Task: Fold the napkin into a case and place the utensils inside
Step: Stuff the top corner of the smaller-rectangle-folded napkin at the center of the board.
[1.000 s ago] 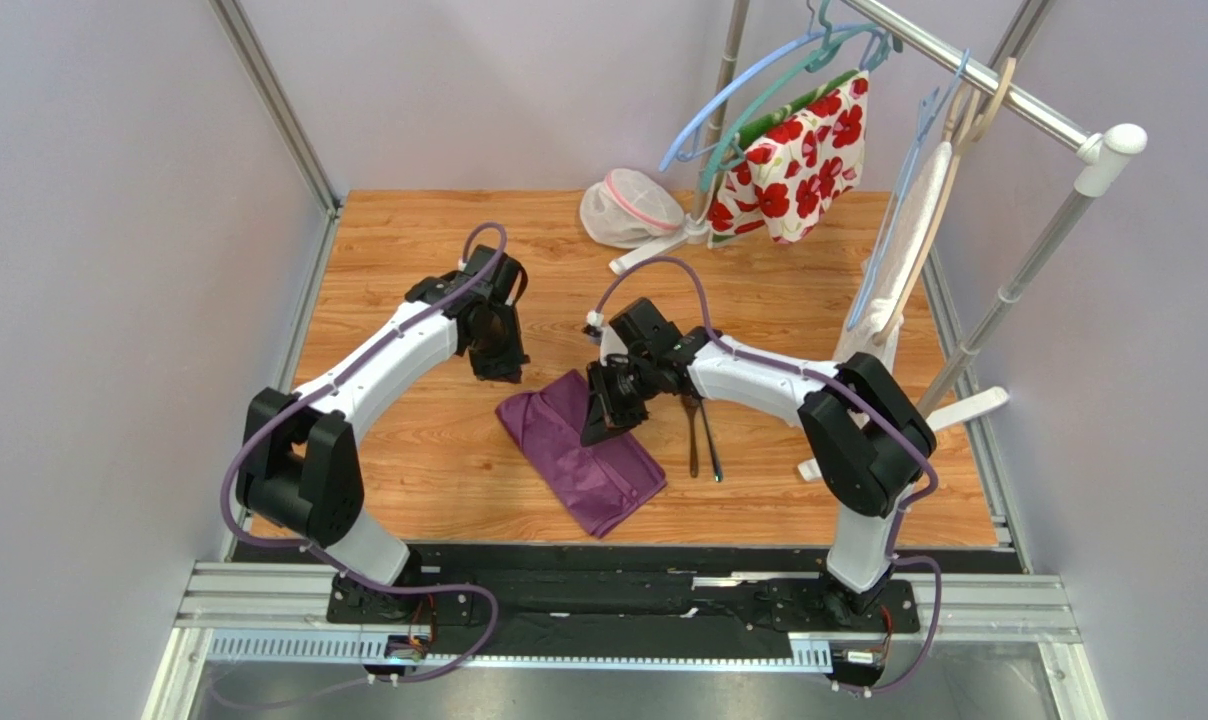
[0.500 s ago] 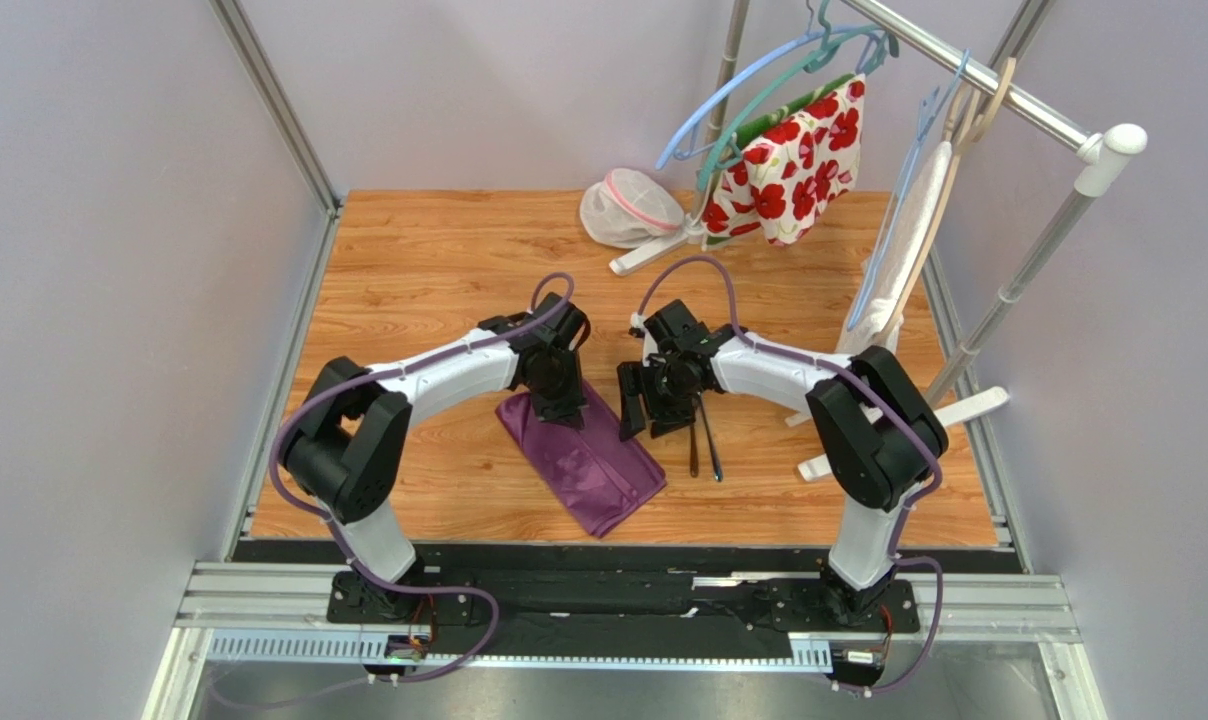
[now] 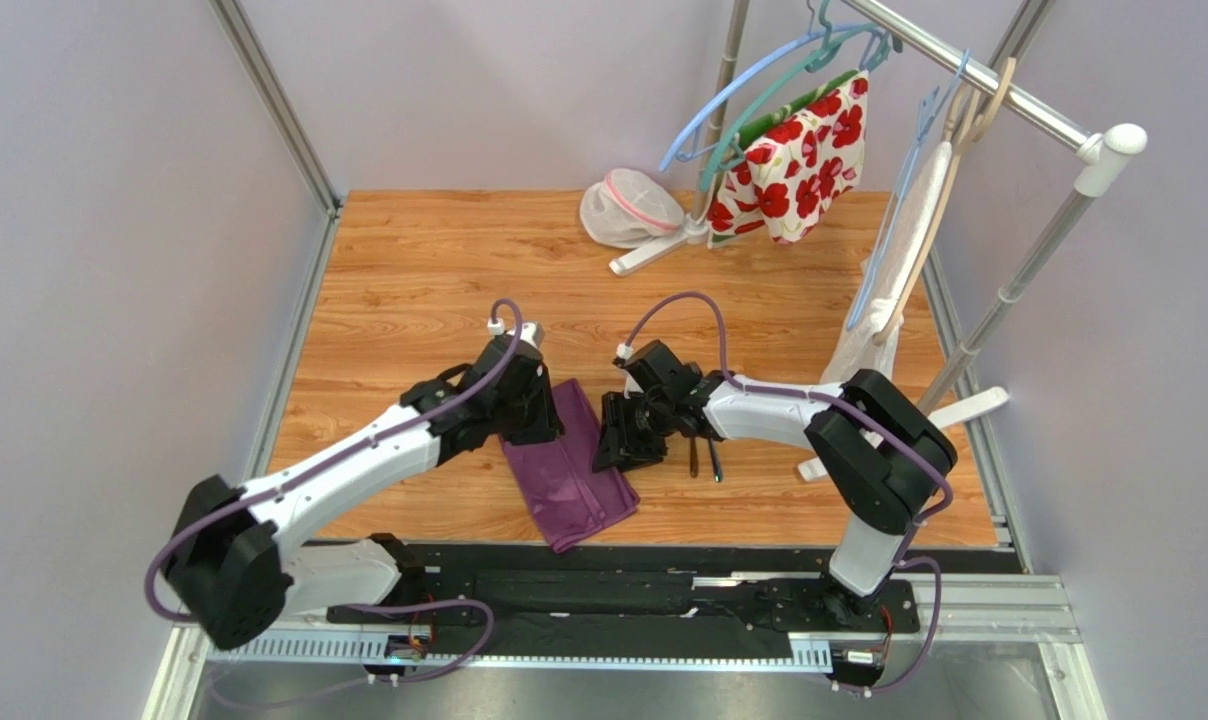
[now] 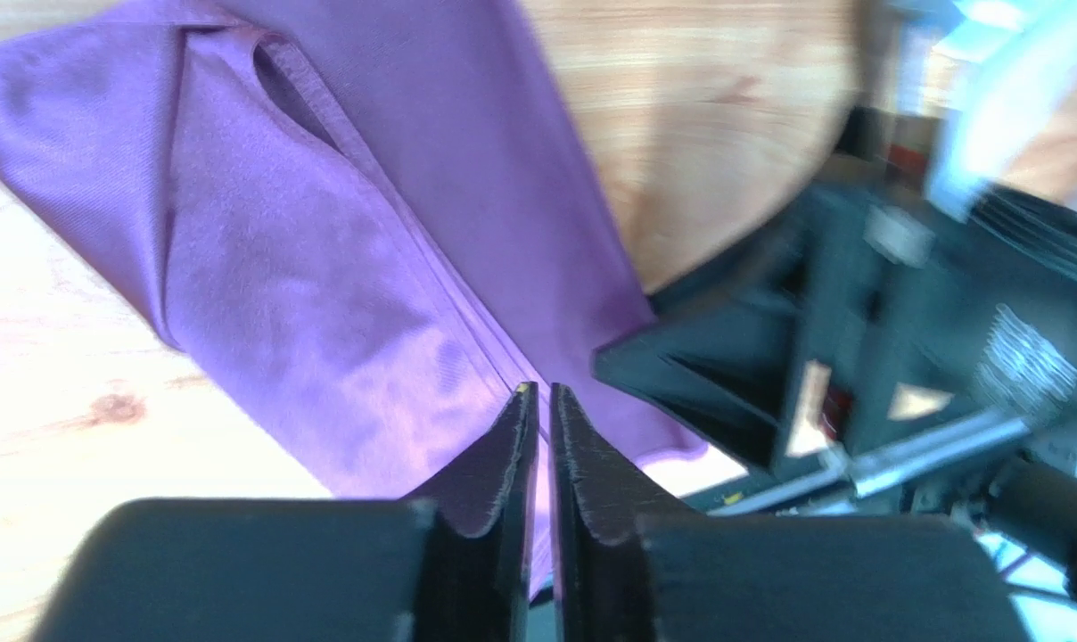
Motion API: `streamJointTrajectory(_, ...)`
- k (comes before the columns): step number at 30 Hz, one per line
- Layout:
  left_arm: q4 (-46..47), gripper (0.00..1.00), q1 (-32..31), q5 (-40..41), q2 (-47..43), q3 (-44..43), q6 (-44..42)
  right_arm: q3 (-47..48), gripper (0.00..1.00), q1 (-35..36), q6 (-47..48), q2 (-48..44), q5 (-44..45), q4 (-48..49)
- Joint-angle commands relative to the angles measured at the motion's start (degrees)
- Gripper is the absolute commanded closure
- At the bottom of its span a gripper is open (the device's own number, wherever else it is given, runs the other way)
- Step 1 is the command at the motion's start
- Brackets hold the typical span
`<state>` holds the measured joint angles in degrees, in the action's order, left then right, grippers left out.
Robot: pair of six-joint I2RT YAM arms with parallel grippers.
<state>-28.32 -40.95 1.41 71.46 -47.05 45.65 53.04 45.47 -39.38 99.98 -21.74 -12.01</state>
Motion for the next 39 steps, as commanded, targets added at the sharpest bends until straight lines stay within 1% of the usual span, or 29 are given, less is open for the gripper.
streamJointTrajectory(1, 4.93, 0.77, -2.55, 1.59, -7.37, 4.06, -3.55, 3.21, 0.52, -1.60, -2.38, -4.44, -1.82, -4.84)
streamJointTrajectory(2, 6.07, 0.74, -4.38, 1.58, -7.65, 4.50, -3.55, 3.74, 0.50, -2.49, -1.94, -5.14, 0.53, -7.30)
streamJointTrajectory(3, 6.08, 0.70, -5.79, 3.14, -7.48, 4.07, -3.20, 4.00, 0.45, -4.93, -0.72, -6.46, 1.34, -11.24)
streamJointTrajectory(4, 5.30, 0.69, -7.55, 5.25, -5.82, 2.94, -2.50, 3.66, 0.42, -6.43, 0.25, -7.34, 1.43, -12.59)
streamJointTrajectory(5, 2.16, 0.69, -9.92, 7.62, -4.59, 1.45, -1.28, 3.48, 0.41, -8.02, 1.31, -8.22, 1.61, -13.90)
streamJointTrajectory(6, 0.91, 0.69, -14.03, 9.82, -3.18, -2.05, 1.26, 3.30, 0.38, -11.25, 3.06, -8.92, 1.61, -16.44)
streamJointTrajectory(7, 0.11, 0.69, -16.33, 13.58, -0.12, -3.74, 2.50, 2.69, 0.38, -12.68, 4.21, -10.76, 1.35, -17.42)
streamJointTrajectory(8, -1.38, 0.69, -18.01, 14.84, 1.47, -5.41, 3.73, 2.25, 0.37, -13.91, 5.09, -11.65, 0.48, -18.13)
streamJointTrajectory(9, -2.61, 0.69, -20.81, 17.20, 3.14, -8.73, 6.97, 1.64, 0.36, -15.57, 5.97, -12.87, 0.12, -19.09)
streamJointTrajectory(10, -4.45, 0.69, -21.53, 17.48, 6.81, -10.42, 8.83, -0.02, 0.34, -16.11, 7.11, -14.80, -0.67, -19.19)
streamJointTrajectory(11, -7.34, 0.69, -21.89, 17.40, 8.76, -12.00, 11.11, -0.99, 0.34, -16.47, 7.29, -15.78, -1.28, -19.19)
streamJointTrajectory(12, -8.24, 0.69, -22.41, 16.53, 12.79, -14.63, 11.74, -1.79, 0.34, -16.64, 7.47, -16.48, -1.90, -18.84)
streamJointTrajectory(14, -12.61, 0.69, -22.68, 15.30, 16.76, -17.45, 15.32, -4.34, 0.35, -16.65, 7.56, -18.07, -3.39, -18.40)
streamJointTrajectory(15, -13.34, 0.69, -22.77, 13.55, 20.17, -19.64, 16.30, -5.13, 0.38, -16.73, 7.47, -18.51, -3.75, -17.88)
streamJointTrajectory(17, -16.92, 0.69, -24.17, 13.18, 23.53, -22.20, 20.07, -7.93, 0.42, -16.65, 7.38, -19.99, -3.49, -17.35)
streamJointTrajectory(18, -18.51, 0.68, -24.61, 13.18, 26.94, -25.43, 21.31, -8.82, 0.45, -16.65, 7.21, -20.61, -2.88, -17.26)
streamJointTrajectory(19, -22.10, 0.67, -25.40, 13.18, 28.63, -27.46, 22.19, -9.52, 0.47, -16.65, 7.03, -21.14, -2.00, -17.17)
streamJointTrajectory(20, -24.40, 0.64, -25.76, 13.62, 30.30, -29.66, 23.77, -11.01, 0.47, -16.73, 6.94, -22.19, -1.65, -17.17)
streamJointTrajectory(21, -27.03, 0.61, -25.93, 14.92, 33.62, -33.68, 24.74, -11.63, 0.47, -16.73, 6.86, -22.81, -1.29, -17.17)
streamJointTrajectory(22, -30.54, 0.60, -26.02, 15.29, 34.96, -35.46, 25.10, -12.25, 0.47, -16.73, 6.68, -23.51, -1.12, -17.17)
streamJointTrajectory(24, -32.41, 0.59, -26.02, 15.38, 38.29, -39.07, 26.15, -13.92, 0.46, -17.00, 6.33, -25.53, 0.11, -17.52)
streamJointTrajectory(26, -34.43, 0.53, -26.02, 14.94, 40.15, -41.01, 27.82, -15.15, 0.44, -17.70, 5.98, -26.85, 0.29, -17.52)
streamJointTrajectory(27, -35.05, 0.52, -26.02, 14.94, 41.81, -42.32, 28.18, -16.11, 0.43, -18.40, 5.89, -27.90, 0.38, -17.52)
streamJointTrajectory(28, -37.84, 0.52, -25.94, 15.29, 42.61, -43.21, 28.79, -16.56, 0.42, -18.66, 6.06, -28.44, 0.47, -17.52)
streamJointTrajectory(31, -40.76, 0.51, -25.67, 16.60, 43.68, -45.06, 30.38, -18.05, 0.38, -20.33, 6.85, -30.28, -0.67, -17.08)
streamJointTrajectory(32, -41.38, 0.36, -25.76, 16.96, 43.68, -45.41, 30.64, -18.40, 0.37, -20.77, 7.20, -30.81, -1.72, -16.73)
streamJointTrajectory(33, -42.16, 0.34, -25.67, 17.39, 44.20, -46.37, 30.81, -18.58, 0.34, -21.12, 7.56, -31.16, -1.99, -16.38)
streamJointTrajectory(35, -44.19, 0.34, -25.58, 17.23, 44.99, -46.99, 31.26, -19.02, 0.32, -21.48, 8.17, -32.13, -3.39, -15.68)
streamJointTrajectory(39, -42.35, 0.33, -24.71, 15.38, 47.27, -46.03, 30.73, -19.28, 0.31, -21.92, 8.96, -32.13, -4.45, -14.89)
